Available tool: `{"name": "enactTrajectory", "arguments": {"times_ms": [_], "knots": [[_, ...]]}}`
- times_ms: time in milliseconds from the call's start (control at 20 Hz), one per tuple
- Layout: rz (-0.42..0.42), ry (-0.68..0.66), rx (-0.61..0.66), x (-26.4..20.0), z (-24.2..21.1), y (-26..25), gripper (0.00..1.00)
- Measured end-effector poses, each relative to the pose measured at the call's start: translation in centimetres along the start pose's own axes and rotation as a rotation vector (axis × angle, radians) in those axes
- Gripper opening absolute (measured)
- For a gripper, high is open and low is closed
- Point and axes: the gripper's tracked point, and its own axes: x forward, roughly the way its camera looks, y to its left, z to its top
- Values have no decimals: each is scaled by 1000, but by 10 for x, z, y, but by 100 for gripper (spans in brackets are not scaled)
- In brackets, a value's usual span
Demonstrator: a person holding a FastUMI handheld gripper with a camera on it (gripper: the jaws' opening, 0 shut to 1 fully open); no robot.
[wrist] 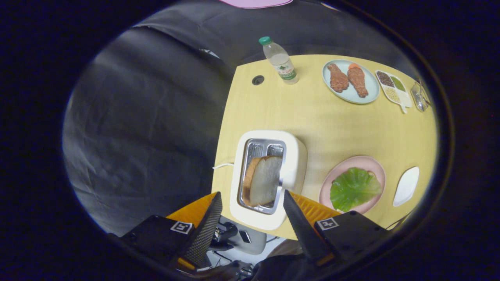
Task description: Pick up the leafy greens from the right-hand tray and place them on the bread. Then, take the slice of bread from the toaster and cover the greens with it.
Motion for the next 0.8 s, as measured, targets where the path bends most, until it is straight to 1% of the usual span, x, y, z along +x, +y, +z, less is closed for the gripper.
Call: {"name": "enactTrajectory", "arguments": {"times_ms": [100, 250, 350, 450, 550, 600, 650, 700, 800], "knots": [[-33, 6, 5, 16, 2, -1, 99], [-91, 24, -3, 33, 1, -10, 90], [-107, 32, 5, 45, 1, -11, 83], [-106, 39, 2, 48, 2, -8, 77], [-125, 56, -16, 50, -5, -14, 71], [-151, 69, -10, 54, -9, -20, 54], [-153, 75, 3, 54, -9, -21, 37], [-175, 77, 8, 50, -7, -26, 31], [-185, 86, 3, 49, -6, -33, 18]]}}
